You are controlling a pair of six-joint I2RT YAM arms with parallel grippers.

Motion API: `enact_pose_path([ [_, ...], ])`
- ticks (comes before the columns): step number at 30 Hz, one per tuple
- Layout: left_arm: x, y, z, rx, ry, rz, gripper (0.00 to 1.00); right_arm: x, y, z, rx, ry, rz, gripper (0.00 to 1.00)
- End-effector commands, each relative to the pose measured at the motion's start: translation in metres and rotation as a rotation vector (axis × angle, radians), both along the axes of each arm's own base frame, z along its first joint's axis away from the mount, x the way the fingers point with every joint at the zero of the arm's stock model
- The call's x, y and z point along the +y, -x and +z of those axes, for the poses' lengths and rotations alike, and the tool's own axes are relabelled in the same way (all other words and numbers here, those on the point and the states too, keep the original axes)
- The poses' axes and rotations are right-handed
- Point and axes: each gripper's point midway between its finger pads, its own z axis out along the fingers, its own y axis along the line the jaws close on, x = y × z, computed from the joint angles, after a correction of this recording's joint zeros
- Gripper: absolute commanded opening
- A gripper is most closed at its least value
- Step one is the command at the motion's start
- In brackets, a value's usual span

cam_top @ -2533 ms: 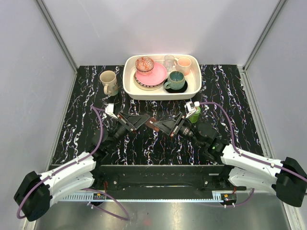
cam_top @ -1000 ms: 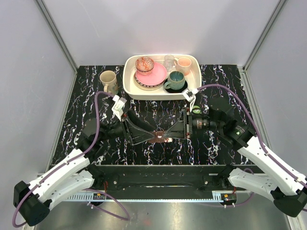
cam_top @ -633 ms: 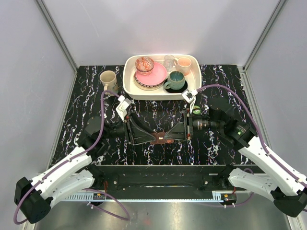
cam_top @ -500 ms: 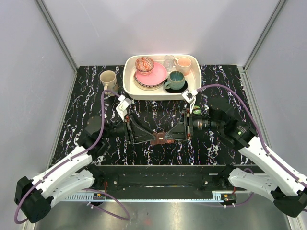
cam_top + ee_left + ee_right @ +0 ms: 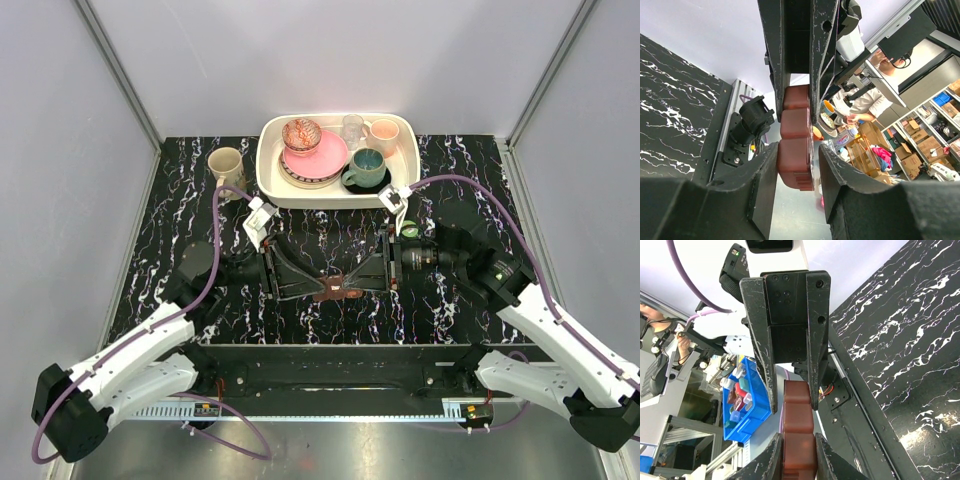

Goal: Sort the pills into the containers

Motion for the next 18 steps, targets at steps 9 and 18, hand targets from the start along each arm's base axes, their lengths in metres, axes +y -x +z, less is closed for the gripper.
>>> enact_pose_path([
  [9,0.002,0.014,0.026,-0.085,0.081,-0.064,0.22,0.001,-0.01,0.019,-0.069,-0.033,-0.037,0.0],
  [18,0.004,0.015,0.036,-0.074,0.147,-0.049,0.0,-0.002,-0.029,0.042,-0.134,-0.086,-0.158,0.72],
])
